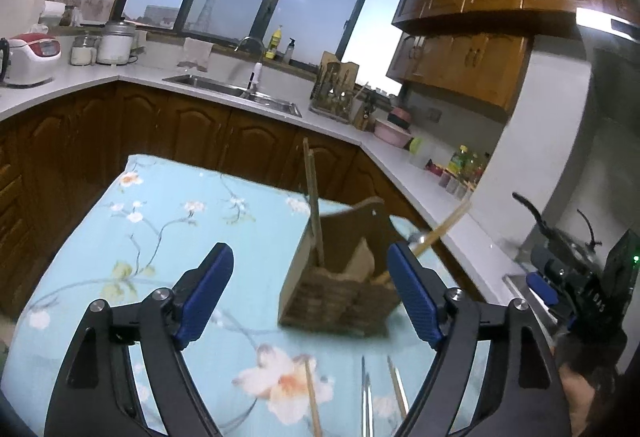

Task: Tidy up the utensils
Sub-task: 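Move both open grippers back over the remaining utensils on the cloth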

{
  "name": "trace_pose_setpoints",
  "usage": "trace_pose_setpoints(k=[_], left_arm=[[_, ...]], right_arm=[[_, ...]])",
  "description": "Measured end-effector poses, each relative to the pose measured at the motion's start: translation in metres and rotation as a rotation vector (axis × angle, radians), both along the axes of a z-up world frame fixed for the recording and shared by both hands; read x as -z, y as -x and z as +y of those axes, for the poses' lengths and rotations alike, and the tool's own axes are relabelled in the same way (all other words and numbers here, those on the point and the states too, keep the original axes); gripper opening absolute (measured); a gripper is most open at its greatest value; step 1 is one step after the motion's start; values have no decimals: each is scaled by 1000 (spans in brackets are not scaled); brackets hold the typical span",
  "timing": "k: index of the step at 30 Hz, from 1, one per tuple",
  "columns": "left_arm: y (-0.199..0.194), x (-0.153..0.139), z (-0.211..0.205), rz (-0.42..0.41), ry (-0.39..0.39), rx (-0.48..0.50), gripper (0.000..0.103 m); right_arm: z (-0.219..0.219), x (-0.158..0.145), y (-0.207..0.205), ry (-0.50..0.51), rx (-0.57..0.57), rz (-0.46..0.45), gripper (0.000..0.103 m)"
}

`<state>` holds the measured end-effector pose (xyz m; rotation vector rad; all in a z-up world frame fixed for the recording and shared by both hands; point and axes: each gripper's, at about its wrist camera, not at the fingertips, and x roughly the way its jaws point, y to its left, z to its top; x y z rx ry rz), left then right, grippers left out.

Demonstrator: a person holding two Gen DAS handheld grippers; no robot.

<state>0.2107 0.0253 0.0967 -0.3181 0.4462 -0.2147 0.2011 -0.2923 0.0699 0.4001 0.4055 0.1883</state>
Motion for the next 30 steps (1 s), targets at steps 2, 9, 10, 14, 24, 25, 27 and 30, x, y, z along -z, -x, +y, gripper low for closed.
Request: trace_pose_setpoints(k=[2,9,10,14,24,25,27,30], left_arm=[[14,9,0,16,-5,-1,82],[42,36,3,74,-6,3,82],[44,40,2,80,-9,3,82],[55,58,2,125,-14,11,82],[57,86,-7,208,-47,31,82],[57,87,-9,213,-51,36,82],[55,89,-13,225,-60,44,82],[49,91,-18,246,-70,55,82]], right_arm=[[-2,8,12,4,9,15,102],[-4,35,48,39,20,82,102],[-5,39,53,44,20,92,102],[-1,53,69,66,20,120,102],[16,79,79,177,-15,178,102],[18,81,80,180,-18,182,102],[18,83,77,179,-23,193,102],[19,87,73,176,-33,211,101]])
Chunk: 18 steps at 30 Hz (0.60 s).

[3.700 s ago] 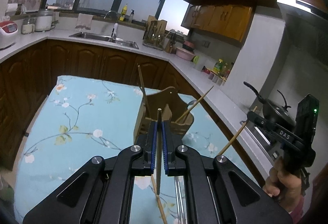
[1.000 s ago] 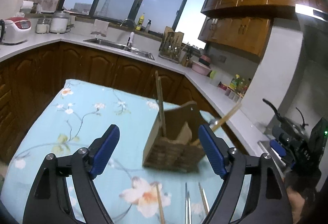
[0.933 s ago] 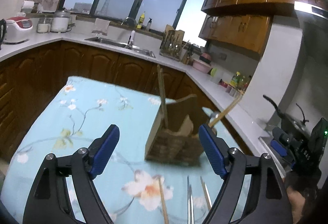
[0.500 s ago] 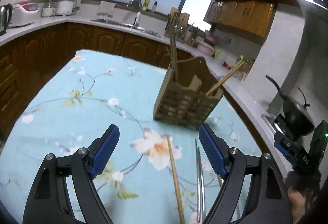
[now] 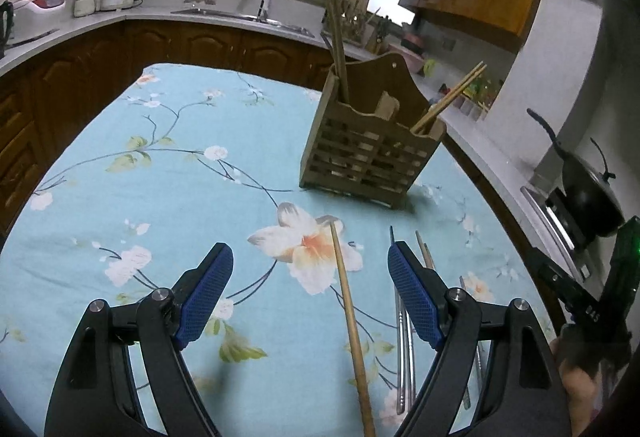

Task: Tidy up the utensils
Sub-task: 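Move both open grippers back over the remaining utensils on the cloth, then close the left gripper on a wooden chopstick while the right gripper grasps another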

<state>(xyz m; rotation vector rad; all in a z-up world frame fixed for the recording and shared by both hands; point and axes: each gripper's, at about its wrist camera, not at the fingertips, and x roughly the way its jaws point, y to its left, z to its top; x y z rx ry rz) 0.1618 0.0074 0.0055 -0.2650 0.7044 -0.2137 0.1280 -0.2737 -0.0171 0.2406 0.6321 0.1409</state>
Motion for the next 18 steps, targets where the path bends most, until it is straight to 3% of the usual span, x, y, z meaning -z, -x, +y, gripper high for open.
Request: trace_pose_setpoints(k=[5,9,11,14,18], left_arm=[[-11,1,-9,29,-24,29,82],[-22,2,-15,51,-46,47,81],[-29,4,-18,65,-56,56,76],[-44,11,-25,114,-70,85,60],[-58,21,-32,166,-61,122,43]], right_arm=[[2,2,-11,11,-6,24,99],[9,3,-23,26,-27,47,86],[12,5,-31,30,-37,61,76],[18,11,-43,35,-53,98,63],[24,22,-60,36,-86,157,59]])
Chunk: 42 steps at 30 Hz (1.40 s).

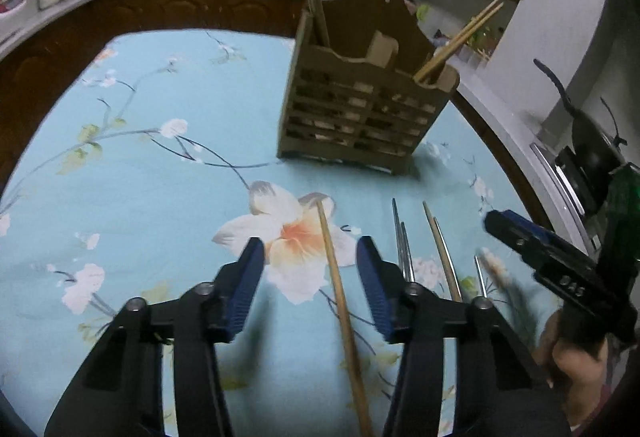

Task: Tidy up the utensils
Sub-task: 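Close the left gripper on a wooden chopstick while the right gripper grasps another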

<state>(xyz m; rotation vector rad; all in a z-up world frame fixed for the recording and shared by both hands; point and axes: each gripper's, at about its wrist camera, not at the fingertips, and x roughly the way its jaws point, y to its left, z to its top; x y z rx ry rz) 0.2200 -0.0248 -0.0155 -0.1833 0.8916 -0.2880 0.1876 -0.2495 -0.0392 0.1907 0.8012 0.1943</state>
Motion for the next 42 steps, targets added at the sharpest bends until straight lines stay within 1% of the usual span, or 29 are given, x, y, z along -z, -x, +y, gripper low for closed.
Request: trace_pose_setpoints(k=[1,3,6,9,11,13,17,18,20,21,22,24,25,26,27,28,32,36,38,42], left_arm=[[-3,2,-2,11,1,6,41],[-9,6,-6,24,-1,12,39],[-18,12,-11,49,0,22,38],[-26,19,-15,77,-5,27,37],[-31,23,-17,95,-7,31,36],[-34,27,-20,104,-15,35,35],[-42,34,-25,116,-31,44,34],[-45,36,-27,120,-33,47,32],[-49,39,-30,127,-35,56,28],[-51,42,-32,130,-36,61,24],[-52,44,-34,129,-43,65,21],[-53,44,-38,111,-67,72,20],[-53,44,-40,105,-79,76,16],[-54,45,-42,97,-94,80,15],[-55,45,-43,94,-100,81,10],[-56,46,-43,91,-105,81,7],[-59,45,-40,94,-89,80,5],[-55,42,-37,99,-71,81,4],[-49,36,-31,88,-51,73,4],[-34,17,-21,54,-6,72,4]], right_arm=[[2,3,-5,4,-7,17,56],[6,11,-15,14,-19,52,48],[9,19,-26,18,-30,88,41],[13,27,-38,31,-42,121,35],[15,32,-43,44,-47,132,33],[16,37,-49,56,-50,146,32],[16,46,-59,78,-44,176,23],[16,48,-61,78,-44,184,21],[17,51,-64,87,-48,192,19],[19,52,-66,92,-51,194,19],[20,53,-66,97,-55,189,19],[23,53,-67,101,-66,190,14],[24,54,-68,102,-68,191,13],[24,54,-68,108,-68,190,9],[25,55,-69,115,-68,189,7],[25,55,-70,119,-68,188,7],[25,54,-72,119,-67,188,6],[19,49,-68,43,-56,182,5],[17,40,-63,26,-49,160,4],[12,10,-47,-21,-46,93,4]])
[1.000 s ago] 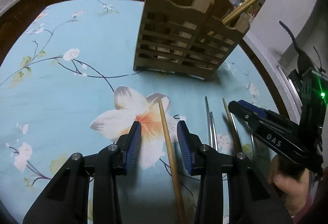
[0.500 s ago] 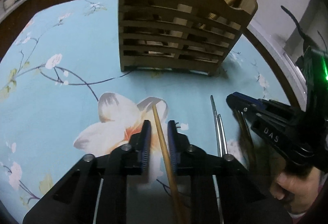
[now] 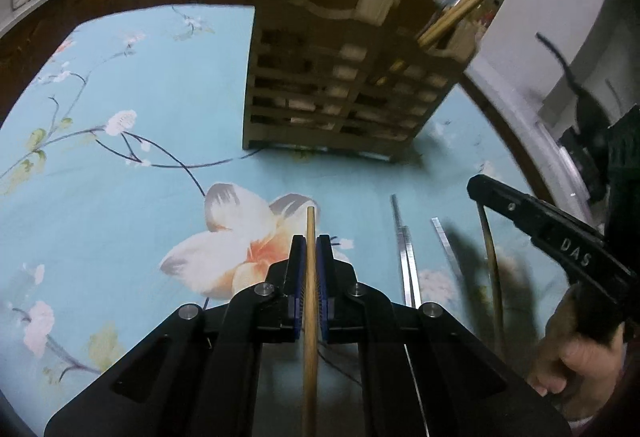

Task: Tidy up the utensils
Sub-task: 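Lift both chopsticks upright and carry them over the wooden holder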

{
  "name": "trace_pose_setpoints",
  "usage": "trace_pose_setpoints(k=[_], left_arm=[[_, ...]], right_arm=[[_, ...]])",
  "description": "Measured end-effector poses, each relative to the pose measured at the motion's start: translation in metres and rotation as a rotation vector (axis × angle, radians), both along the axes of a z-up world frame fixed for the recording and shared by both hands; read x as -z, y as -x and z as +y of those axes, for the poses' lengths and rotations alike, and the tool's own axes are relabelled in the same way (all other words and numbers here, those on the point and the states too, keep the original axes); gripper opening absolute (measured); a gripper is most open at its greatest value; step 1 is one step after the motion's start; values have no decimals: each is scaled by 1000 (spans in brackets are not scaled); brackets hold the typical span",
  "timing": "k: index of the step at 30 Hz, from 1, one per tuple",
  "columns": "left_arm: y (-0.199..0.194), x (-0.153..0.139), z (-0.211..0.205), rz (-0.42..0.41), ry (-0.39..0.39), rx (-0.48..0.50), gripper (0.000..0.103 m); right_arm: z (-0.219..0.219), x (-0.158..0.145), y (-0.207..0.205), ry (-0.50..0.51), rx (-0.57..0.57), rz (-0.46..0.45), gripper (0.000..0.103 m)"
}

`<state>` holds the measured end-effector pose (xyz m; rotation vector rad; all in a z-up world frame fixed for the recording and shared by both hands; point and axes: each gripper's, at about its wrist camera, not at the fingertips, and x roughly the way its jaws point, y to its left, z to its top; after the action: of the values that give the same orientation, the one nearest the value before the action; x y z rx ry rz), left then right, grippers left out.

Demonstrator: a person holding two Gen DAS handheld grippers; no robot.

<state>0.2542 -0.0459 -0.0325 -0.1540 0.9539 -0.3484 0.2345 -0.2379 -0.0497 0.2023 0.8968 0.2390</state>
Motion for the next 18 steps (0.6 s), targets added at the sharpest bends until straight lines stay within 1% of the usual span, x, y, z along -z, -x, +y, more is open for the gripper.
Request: trace_pose_setpoints(k=[4,10,18], left_arm=[[21,-28,12,-53,47,2,4],[48,-72,24,-147,95,4,4],[77,-112,37,-234,137,5,4]], right_arm=[[-7,-30,17,-39,1,-67,4],[-13,-69,45,-73,5,-161,4],[-20,-109,73,-90,14,-262,4]])
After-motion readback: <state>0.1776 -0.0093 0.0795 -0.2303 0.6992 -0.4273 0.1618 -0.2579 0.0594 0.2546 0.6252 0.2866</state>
